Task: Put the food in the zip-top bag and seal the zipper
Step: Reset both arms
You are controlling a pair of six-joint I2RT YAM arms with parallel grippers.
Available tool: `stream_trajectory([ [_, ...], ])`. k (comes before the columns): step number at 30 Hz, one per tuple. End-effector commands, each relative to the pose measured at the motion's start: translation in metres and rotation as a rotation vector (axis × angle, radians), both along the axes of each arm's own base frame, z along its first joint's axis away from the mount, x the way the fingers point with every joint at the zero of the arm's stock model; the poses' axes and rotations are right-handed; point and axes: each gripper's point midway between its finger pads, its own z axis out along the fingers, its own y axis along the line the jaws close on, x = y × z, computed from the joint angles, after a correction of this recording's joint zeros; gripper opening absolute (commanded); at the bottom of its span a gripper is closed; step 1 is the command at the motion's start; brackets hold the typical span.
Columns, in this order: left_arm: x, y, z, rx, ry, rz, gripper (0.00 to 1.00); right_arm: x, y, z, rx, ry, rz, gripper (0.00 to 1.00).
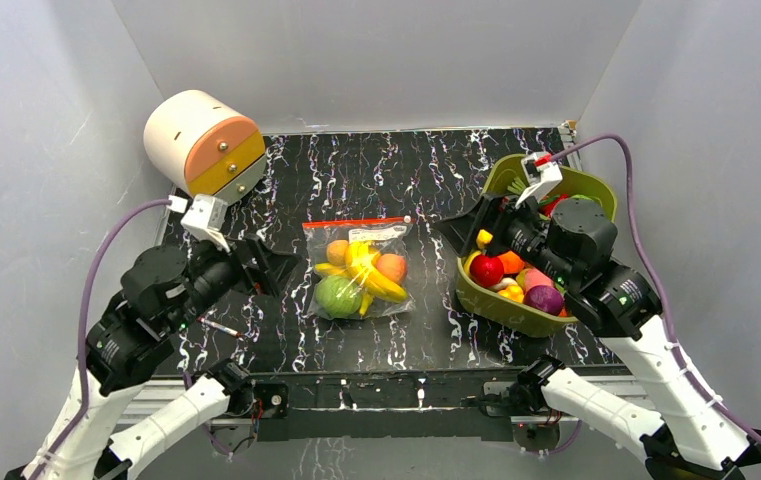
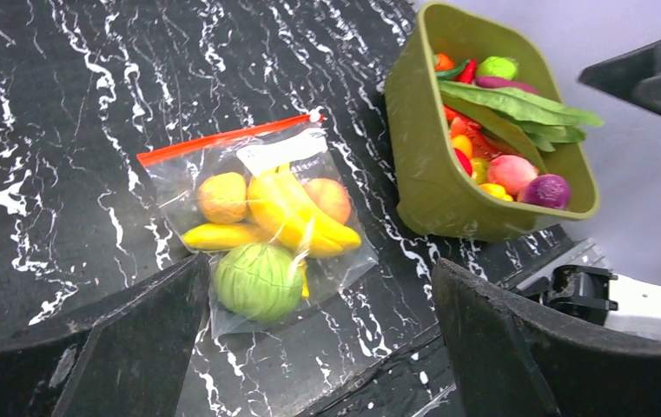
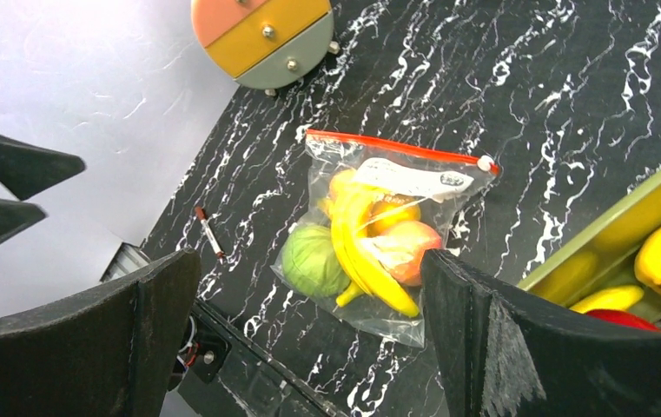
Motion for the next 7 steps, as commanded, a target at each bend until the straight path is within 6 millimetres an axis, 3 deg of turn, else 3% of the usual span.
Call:
stream_trajectory([
  [1,-0.004,-0.007,-0.002,-0.017,0.003,-0.044,0.98,0.002,-0.006,0.003,0.023,0.001,-0.046,0.98],
  [7,-0.003,-0.009,-0.014,0.009,0.04,-0.053,0.98,0.002,-0.004,0.006,0.038,-0.003,-0.04,0.98],
])
